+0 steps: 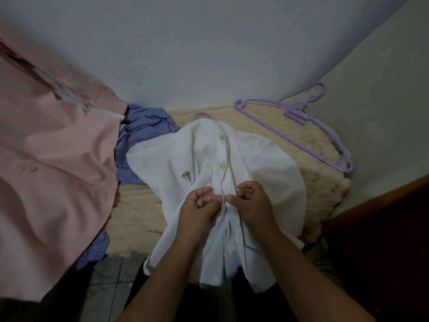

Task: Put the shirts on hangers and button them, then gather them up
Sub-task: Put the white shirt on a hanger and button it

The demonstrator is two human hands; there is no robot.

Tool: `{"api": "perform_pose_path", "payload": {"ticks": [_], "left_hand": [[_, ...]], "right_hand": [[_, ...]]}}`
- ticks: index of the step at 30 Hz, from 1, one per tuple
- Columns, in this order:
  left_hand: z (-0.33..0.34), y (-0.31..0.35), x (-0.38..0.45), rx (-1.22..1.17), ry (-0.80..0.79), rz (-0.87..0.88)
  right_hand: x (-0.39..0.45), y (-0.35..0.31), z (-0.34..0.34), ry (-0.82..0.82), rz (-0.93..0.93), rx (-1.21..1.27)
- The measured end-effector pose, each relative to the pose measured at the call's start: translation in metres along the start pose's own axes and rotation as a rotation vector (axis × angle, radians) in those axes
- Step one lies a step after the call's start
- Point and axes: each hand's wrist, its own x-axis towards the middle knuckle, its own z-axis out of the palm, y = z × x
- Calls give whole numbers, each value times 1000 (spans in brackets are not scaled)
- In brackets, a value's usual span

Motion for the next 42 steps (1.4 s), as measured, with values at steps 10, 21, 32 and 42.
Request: {"api": "perform_pose_path", "payload": {"ticks": [10, 21, 32, 42], "left_hand": [[-6, -8, 7, 105, -12, 100], [-5, -17, 12, 207, -36, 134], [-15, -11, 26, -167, -103, -310], [-23, 5, 36, 78, -98, -280]], "right_hand": [[-8, -11, 2, -68, -95, -200], [2, -7, 7, 25, -31, -200], [9, 14, -1, -144, -109, -130], [11, 14, -2, -186, 26, -54]]}}
